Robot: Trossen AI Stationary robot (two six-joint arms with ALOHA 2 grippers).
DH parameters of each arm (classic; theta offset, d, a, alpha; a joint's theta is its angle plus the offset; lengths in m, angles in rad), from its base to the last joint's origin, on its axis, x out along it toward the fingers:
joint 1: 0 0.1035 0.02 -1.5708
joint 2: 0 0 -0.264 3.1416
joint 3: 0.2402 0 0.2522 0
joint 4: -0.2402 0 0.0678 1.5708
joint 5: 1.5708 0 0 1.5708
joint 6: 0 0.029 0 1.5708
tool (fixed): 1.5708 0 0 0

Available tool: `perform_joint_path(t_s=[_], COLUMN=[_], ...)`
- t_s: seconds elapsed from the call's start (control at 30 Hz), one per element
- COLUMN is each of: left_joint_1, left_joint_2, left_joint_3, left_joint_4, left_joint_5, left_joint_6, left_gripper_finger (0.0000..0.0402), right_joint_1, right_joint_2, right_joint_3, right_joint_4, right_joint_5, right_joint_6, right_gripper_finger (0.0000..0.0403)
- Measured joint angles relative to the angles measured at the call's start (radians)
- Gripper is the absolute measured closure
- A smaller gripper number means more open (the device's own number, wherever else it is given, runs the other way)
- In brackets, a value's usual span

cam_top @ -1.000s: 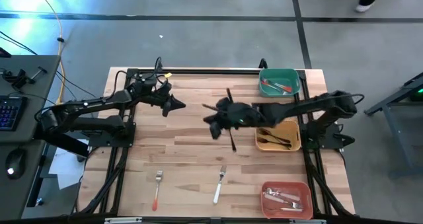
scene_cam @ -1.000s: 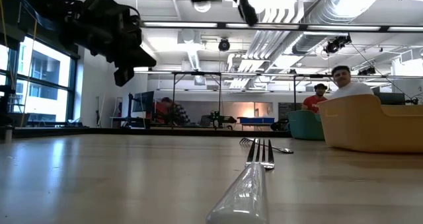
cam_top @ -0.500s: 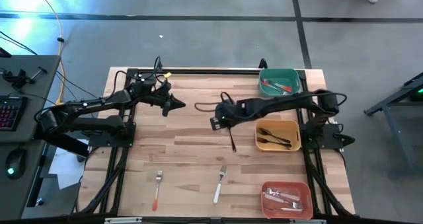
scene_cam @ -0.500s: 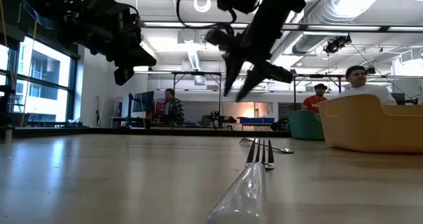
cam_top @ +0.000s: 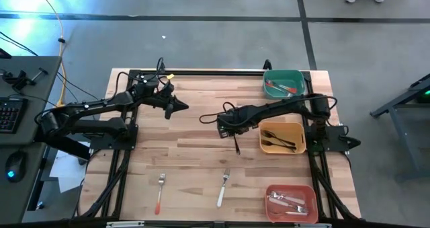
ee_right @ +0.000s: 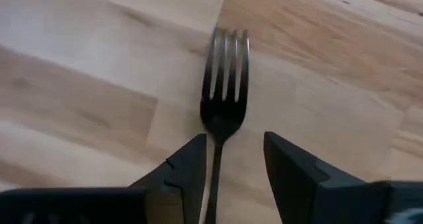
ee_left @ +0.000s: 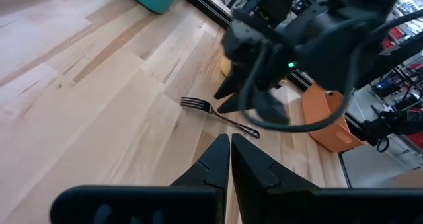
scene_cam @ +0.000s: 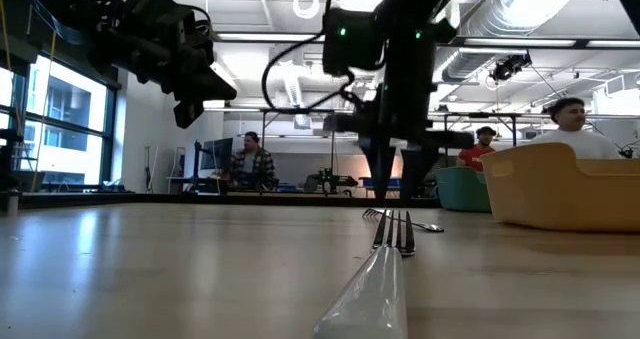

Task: Sort silverware by color (type)
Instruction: Put the black fork into the yellow bin

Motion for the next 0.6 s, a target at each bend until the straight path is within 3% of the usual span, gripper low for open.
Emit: perform_joint_path(t_s=[0.33, 0.43, 0.6], left_joint_1=[0.0, 0.0, 0.0], left_joint_2=[0.0, 0.0, 0.0], left_joint_3=[0.0, 0.0, 0.0], left_joint_4=[-0.001, -0.001, -0.001], left_joint_5=[0.0, 0.0, 0.0], left_joint_6=[0.005, 0.006, 0.016], left_gripper_finger=[0.0392, 0.0392, 0.0392], right_joint_1=[-0.041, -0.045, -0.046], right_joint_2=[0.072, 0.072, 0.074], right_joint_3=[0.003, 0.003, 0.003], right_joint_4=[0.071, 0.065, 0.065], right_joint_5=[-0.028, -0.034, -0.04], right_joint_6=[-0.011, -0.03, -0.064], right_gripper_finger=[0.0277, 0.0306, 0.0387])
